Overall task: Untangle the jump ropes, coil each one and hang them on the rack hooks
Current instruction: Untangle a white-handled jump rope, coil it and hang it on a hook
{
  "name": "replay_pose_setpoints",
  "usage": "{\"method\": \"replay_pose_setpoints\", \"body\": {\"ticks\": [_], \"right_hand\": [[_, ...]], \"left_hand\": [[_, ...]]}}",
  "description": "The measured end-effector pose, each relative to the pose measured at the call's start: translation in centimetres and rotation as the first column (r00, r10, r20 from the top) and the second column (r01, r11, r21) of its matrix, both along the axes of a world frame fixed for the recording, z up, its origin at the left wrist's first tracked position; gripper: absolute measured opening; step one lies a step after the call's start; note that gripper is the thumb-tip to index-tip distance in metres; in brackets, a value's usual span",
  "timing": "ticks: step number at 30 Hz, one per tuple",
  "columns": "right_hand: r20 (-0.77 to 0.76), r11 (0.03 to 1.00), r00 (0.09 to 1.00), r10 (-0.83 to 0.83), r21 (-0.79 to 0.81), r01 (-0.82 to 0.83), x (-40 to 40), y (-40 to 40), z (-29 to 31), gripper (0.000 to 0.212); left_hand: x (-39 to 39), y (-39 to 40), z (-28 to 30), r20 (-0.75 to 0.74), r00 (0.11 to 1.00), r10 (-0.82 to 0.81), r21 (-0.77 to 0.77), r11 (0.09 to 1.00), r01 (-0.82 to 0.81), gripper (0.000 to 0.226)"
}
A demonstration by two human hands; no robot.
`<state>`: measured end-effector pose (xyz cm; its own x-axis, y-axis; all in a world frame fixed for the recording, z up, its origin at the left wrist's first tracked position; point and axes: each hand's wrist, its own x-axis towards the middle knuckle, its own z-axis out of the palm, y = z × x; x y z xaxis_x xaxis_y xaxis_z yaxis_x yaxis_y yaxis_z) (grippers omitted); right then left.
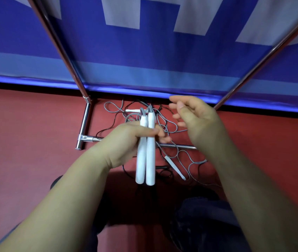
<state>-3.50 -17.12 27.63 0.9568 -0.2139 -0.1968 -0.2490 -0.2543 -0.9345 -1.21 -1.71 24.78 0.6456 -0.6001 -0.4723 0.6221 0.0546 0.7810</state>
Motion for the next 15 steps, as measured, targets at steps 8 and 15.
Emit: {"method": "replay_pose_setpoints", "body": {"ticks": [8,15], "right_hand": [[-0.137,0.915,0.915,0.380,0.203,-0.349,-0.81,0.67,0.36,0.020],[-0.089,0.924,0.929,0.359,0.173,-0.340,-0.77,0.73,0.10,0.022]], "left_hand": [[-0.04,0.57,0.65,-0.051,0.954,-0.295,-0.251,0.929,0.273,0.019],[0.20,0.88,0.25,-0.103,0.911,-0.399,-0.360,0.869,0.339,0.016]]}}
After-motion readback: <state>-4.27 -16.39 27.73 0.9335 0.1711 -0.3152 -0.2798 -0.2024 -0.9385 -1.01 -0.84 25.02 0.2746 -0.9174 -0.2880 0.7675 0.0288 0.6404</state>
